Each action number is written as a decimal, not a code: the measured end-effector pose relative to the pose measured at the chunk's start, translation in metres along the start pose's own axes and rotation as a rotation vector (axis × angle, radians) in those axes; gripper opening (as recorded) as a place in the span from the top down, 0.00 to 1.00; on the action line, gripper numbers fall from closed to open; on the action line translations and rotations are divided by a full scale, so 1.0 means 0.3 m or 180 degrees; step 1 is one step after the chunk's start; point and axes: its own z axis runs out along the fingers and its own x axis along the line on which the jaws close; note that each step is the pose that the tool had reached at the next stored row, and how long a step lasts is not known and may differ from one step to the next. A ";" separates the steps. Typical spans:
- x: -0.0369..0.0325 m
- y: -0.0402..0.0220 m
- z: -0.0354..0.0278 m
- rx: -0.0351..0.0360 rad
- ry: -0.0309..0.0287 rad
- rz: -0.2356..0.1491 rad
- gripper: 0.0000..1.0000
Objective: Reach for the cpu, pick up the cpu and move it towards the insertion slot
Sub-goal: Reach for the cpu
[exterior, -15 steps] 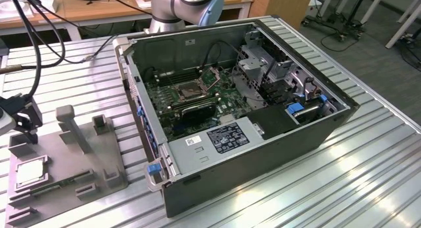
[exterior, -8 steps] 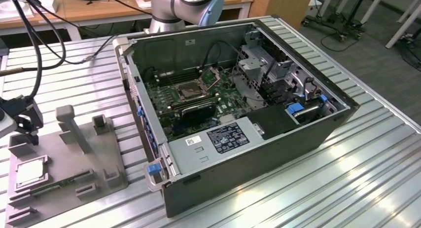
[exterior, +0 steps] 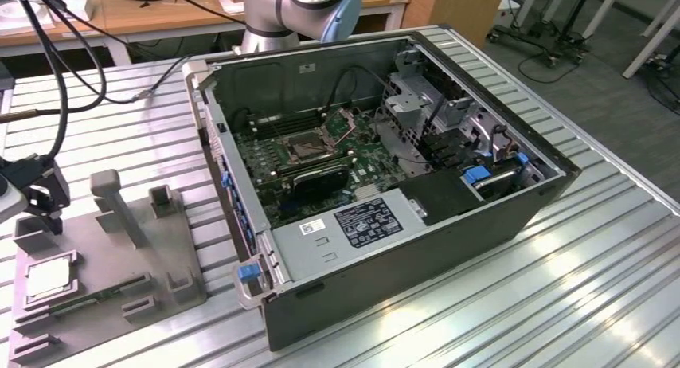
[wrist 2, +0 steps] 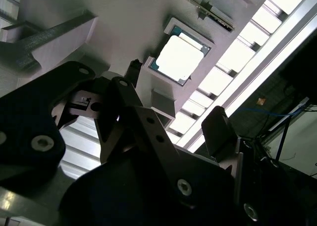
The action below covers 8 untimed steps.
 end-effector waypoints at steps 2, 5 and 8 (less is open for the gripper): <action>0.000 0.000 0.000 0.0000 0.0000 0.0000 0.24; 0.000 0.000 0.005 0.0000 -0.0001 0.0000 0.24; 0.001 -0.001 0.020 0.0000 0.0000 -0.0001 0.24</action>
